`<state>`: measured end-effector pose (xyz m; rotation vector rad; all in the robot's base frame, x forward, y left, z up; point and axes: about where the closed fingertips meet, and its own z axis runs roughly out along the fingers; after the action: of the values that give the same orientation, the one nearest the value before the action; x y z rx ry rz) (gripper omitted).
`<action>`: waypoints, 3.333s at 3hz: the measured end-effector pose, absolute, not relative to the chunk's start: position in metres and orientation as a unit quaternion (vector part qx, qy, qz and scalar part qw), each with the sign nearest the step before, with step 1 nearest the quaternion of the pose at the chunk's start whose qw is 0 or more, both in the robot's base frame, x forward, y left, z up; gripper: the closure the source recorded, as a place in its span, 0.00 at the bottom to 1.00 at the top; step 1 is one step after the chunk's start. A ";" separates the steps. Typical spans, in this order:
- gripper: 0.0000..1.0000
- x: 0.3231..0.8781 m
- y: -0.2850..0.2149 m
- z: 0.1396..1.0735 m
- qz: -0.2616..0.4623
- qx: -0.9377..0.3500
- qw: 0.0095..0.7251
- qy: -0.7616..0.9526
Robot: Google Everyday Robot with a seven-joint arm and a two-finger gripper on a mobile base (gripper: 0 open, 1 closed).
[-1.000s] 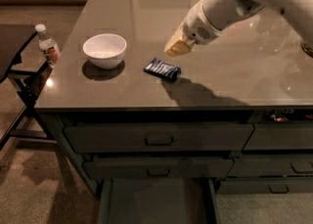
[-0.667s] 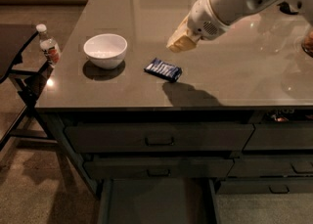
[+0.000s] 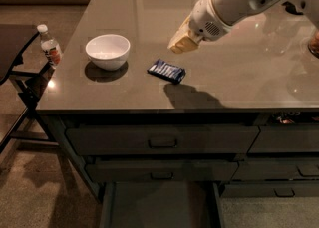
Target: Place rxbar blueberry into bottom drawer
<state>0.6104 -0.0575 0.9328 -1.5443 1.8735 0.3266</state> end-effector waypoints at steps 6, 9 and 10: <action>0.00 0.621 -0.041 0.880 0.161 -0.566 0.300 0.751; 0.00 0.627 -0.044 0.859 0.176 -0.535 0.294 0.772; 0.00 0.628 -0.043 0.848 0.177 -0.528 0.289 0.778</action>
Offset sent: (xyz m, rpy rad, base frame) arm -0.0082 -0.0007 -0.0436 -0.0198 0.0786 -0.0076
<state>0.6279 -0.0430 0.8482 -1.4094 2.0775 0.4719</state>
